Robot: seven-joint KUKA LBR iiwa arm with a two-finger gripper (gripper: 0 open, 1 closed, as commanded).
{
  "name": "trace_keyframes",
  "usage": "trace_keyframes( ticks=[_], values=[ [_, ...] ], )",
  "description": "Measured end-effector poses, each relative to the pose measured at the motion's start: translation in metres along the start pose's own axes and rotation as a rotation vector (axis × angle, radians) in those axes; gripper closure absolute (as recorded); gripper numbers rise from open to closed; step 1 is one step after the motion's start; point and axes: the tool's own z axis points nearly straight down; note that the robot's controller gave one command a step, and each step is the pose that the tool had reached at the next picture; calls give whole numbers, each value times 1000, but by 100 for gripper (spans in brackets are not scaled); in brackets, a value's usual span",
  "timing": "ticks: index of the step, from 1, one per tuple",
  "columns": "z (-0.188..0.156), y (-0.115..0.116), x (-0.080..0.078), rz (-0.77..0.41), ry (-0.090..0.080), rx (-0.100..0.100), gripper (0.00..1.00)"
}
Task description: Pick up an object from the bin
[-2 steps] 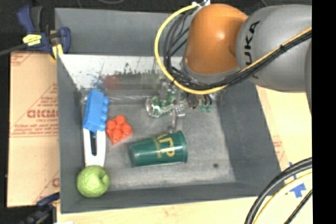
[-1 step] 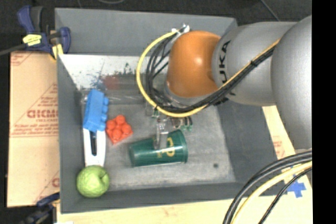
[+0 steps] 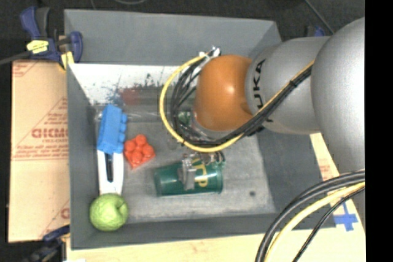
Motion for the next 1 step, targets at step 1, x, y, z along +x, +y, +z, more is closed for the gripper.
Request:
trace_keyframes(
  ticks=[1],
  values=[
    [25, -17, -7, -196, -23, 0, 100]
  ],
)
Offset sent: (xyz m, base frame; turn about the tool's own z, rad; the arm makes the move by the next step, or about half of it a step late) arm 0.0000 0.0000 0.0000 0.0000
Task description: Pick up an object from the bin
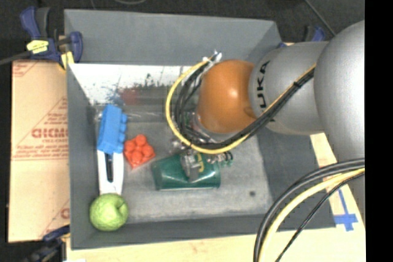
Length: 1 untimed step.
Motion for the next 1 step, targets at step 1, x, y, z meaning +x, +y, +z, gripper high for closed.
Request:
trace_keyframes(
  ticks=[1],
  values=[
    [1, 0, 1, 2, 2, -1, 0]
  ],
)
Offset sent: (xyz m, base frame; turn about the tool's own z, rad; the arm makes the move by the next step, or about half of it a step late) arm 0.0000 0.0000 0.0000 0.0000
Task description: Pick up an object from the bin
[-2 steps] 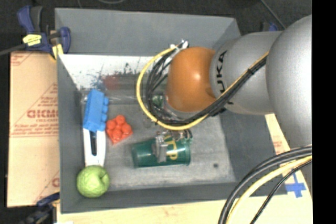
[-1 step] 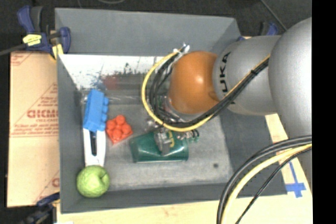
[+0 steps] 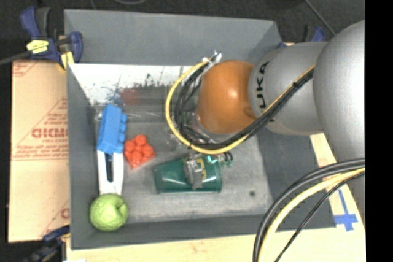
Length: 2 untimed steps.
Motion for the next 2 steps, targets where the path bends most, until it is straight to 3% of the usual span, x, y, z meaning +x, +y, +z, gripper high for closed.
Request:
trace_keyframes(
  ticks=[1, 2],
  values=[
    [0, 0, 1, 1, 1, 0, 0],
    [-1, 2, 7, -220, -5, 4, 100]
  ],
)
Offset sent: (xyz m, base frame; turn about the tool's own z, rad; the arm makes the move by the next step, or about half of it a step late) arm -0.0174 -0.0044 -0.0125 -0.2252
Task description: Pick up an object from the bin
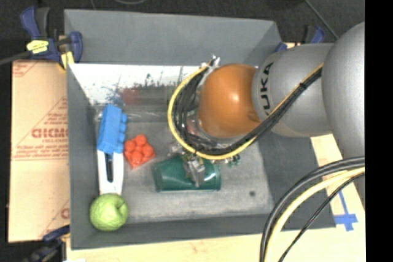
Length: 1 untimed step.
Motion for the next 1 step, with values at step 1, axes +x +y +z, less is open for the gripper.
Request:
trace_keyframes(
  ticks=[1],
  values=[
    [3, 2, 3, -1, 9, -4, 0]
  ],
)
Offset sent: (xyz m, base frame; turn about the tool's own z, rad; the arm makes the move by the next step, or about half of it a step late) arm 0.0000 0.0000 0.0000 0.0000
